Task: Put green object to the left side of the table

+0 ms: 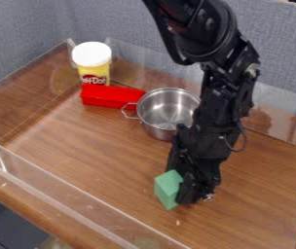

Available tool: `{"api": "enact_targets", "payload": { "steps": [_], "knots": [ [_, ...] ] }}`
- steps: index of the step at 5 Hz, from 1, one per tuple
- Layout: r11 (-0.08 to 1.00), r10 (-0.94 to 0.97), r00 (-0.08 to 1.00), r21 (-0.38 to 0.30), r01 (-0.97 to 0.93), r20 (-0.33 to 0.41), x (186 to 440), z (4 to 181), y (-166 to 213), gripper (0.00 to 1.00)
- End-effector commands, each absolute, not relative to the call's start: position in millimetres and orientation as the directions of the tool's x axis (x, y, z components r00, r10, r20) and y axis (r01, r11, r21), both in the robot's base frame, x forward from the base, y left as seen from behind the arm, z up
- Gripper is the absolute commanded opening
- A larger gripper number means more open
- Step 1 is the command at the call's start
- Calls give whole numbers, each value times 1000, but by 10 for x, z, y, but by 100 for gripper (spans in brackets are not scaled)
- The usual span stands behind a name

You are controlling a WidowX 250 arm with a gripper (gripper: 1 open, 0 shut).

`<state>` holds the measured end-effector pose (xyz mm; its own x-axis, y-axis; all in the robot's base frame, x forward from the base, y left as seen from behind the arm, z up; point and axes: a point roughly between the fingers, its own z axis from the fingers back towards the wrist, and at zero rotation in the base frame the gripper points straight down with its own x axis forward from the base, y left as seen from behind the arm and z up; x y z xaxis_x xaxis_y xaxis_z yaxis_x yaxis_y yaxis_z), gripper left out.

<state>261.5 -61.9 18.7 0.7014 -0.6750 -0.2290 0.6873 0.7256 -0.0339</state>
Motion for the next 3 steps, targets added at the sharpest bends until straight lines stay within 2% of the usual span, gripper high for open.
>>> {"api": "enact_targets", "payload": {
  "steps": [1,3],
  "knots": [
    [716,-687,700,-12,698,-195,2681,285,-587,0],
    [703,-698,689,-6,711,-195,2687,293,-573,0]
  ]
}}
